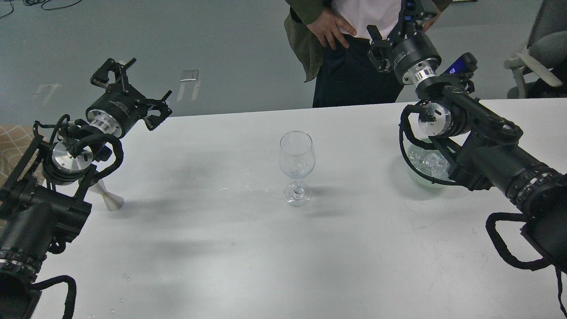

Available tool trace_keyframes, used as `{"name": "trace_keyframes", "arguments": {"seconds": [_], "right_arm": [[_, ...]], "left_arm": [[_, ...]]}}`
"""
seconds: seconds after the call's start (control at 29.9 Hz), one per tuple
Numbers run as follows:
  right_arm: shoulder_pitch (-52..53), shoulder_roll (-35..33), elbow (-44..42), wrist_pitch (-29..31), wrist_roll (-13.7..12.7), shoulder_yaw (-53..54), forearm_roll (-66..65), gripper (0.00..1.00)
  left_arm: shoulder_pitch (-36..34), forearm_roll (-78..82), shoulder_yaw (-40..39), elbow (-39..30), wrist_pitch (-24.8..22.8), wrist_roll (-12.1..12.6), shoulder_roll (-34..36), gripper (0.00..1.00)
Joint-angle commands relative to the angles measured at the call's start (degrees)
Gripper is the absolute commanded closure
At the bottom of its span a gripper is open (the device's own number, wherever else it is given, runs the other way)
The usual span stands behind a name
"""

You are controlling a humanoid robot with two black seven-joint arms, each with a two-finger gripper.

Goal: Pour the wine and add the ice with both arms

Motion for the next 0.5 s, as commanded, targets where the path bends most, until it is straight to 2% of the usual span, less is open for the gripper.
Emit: {"name": "trace_keyframes", "arguments": {"seconds": [0.0, 0.17, 0.33, 0.4, 0.47], "right_arm": [[0.1, 0.5, -0.3, 0.5, 0.0, -0.3, -0.1, 0.00], [0.0, 1.3, 0.2, 0.8, 0.0, -0.3, -0.1, 0.00], [0.0, 2.1, 0.0, 0.9, 0.2, -0.3, -0.1, 0.00], [0.0, 2.4, -0.3, 0.6, 0.3, -0.2, -0.1, 0.00], [0.0, 2.7, -0.3, 0.5, 0.4, 0.2, 0.0, 0.00]], "left_arm": [[-0.4, 0.1, 0.6, 0.1, 0.1, -0.1, -0.1, 0.01], [-1.1, 0.1, 0.6, 0.0, 0.1, -1.7, 0.0, 0.01], [-2.1, -0.2, -0.2, 0.1, -0.1, -2.1, 0.1, 0.01], [-2.0, -0.2, -0.4, 0.2, 0.0, -3.1, 0.2, 0.01], [-1.9, -0.1, -0.4, 0.6, -0.1, -6.2, 0.2, 0.01]]}}
